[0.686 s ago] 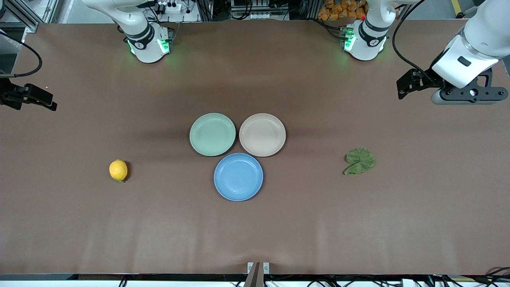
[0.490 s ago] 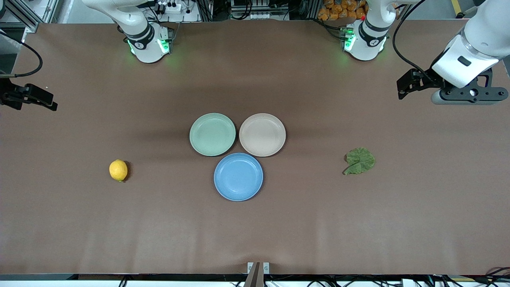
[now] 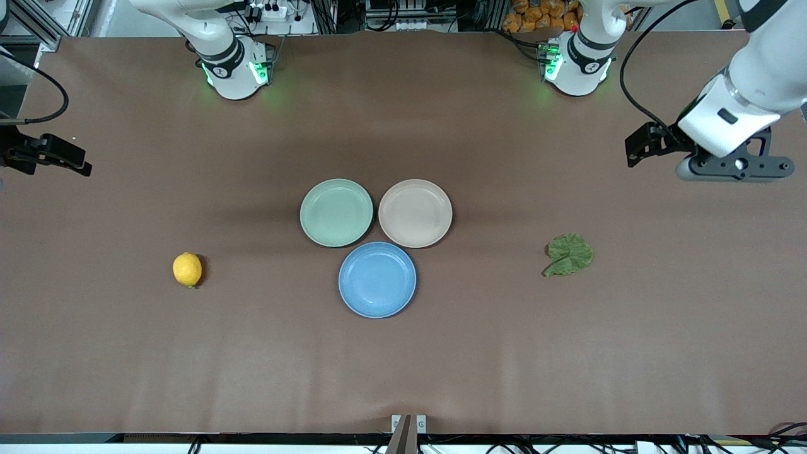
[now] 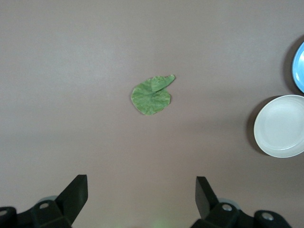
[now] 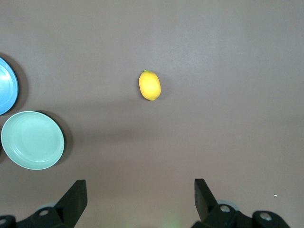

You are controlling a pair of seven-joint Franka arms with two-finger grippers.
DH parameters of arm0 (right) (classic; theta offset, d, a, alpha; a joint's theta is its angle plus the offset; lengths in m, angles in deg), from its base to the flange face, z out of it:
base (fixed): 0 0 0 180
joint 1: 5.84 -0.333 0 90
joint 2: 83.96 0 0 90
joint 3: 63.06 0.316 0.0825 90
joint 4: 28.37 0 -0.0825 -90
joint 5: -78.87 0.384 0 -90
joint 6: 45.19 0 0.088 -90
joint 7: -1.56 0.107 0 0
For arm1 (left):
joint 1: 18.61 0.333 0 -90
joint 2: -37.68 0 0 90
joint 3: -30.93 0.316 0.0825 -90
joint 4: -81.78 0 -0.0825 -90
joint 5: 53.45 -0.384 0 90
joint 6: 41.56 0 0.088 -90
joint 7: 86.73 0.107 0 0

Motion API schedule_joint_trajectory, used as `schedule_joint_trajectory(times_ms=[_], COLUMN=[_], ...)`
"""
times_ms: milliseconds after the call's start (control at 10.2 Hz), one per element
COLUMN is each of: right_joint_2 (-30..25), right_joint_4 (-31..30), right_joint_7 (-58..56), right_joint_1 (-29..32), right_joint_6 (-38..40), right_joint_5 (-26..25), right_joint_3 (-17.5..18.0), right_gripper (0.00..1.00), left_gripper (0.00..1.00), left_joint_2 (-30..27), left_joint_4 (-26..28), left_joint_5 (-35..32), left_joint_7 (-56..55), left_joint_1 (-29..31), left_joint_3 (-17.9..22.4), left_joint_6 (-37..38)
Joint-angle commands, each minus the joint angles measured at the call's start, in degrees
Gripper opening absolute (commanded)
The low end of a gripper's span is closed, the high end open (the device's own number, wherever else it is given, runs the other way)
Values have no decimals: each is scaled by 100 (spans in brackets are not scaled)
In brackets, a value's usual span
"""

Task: Place lemon and lettuce in plates

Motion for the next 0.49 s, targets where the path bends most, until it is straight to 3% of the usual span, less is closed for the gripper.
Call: schedule_joint_trajectory(times_ms=[0, 196, 392], right_joint_2=[291, 572, 915], right_joint_4=[115, 115, 80], right_joint_7=[92, 84, 31], right_joint_1=[-42, -24, 37], right_joint_6=[-137, -269, -593], right_joint_5=[-71, -71, -54], right_joint_3=[-8, -17, -8], right_gripper=[100, 100, 100], left_gripper=[100, 100, 100], left_joint_2=[418, 569, 569], left_joint_4=[-59, 370, 1291], left_joint_5=[93, 57, -56], left_joint_7=[193, 201, 534], left_joint_1=[174, 191, 174], left_joint_3=[39, 39, 30], left_joint_6=[-188, -818, -2037])
